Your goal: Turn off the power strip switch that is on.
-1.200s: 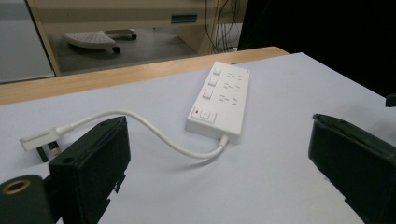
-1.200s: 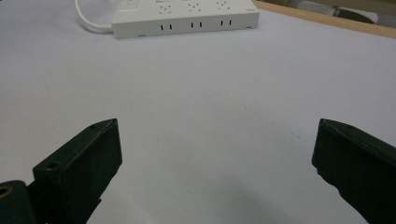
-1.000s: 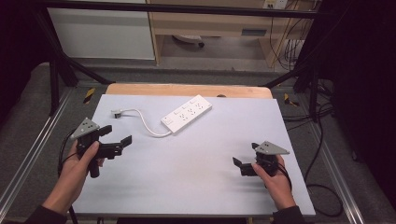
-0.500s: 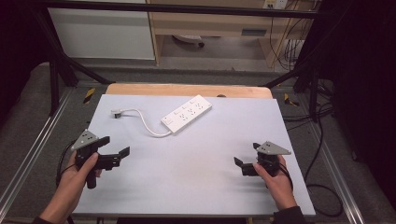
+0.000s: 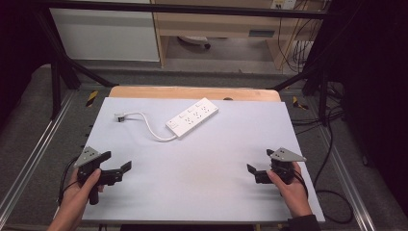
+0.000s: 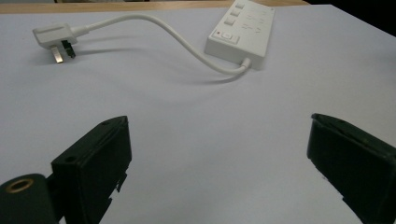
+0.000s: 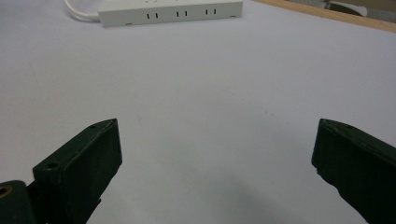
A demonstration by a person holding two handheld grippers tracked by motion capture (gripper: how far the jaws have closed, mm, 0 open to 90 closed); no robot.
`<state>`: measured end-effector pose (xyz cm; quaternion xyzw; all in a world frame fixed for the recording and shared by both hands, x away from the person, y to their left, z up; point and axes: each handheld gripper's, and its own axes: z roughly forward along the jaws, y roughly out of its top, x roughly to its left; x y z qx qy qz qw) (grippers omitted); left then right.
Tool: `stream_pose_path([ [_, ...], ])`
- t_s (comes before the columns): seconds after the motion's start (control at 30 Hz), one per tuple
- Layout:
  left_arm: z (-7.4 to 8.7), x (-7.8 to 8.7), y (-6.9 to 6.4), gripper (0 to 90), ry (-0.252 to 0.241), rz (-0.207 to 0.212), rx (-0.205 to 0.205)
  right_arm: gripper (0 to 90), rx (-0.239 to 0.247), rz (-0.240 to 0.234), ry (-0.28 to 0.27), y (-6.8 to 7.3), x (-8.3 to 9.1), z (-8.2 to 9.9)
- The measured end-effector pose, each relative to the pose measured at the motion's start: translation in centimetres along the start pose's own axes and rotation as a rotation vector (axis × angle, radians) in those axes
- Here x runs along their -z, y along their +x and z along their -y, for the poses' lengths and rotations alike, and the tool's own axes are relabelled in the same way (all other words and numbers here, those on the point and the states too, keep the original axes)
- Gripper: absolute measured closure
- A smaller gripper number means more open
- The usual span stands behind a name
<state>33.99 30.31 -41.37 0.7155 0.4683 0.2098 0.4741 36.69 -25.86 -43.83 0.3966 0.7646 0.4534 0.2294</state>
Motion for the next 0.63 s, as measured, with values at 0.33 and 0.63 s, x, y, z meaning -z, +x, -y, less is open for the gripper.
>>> stream_pose_path([
  [0.33,2.0,0.0,-0.5,6.5,0.035,-0.018,-0.010,2.0,-0.055,0.019,0.026,-1.5,1.0,1.3],
  [0.63,2.5,-0.1,-1.2,6.5,0.039,-0.018,-0.005,2.1,-0.068,0.062,0.090,-1.4,-0.7,1.5],
])
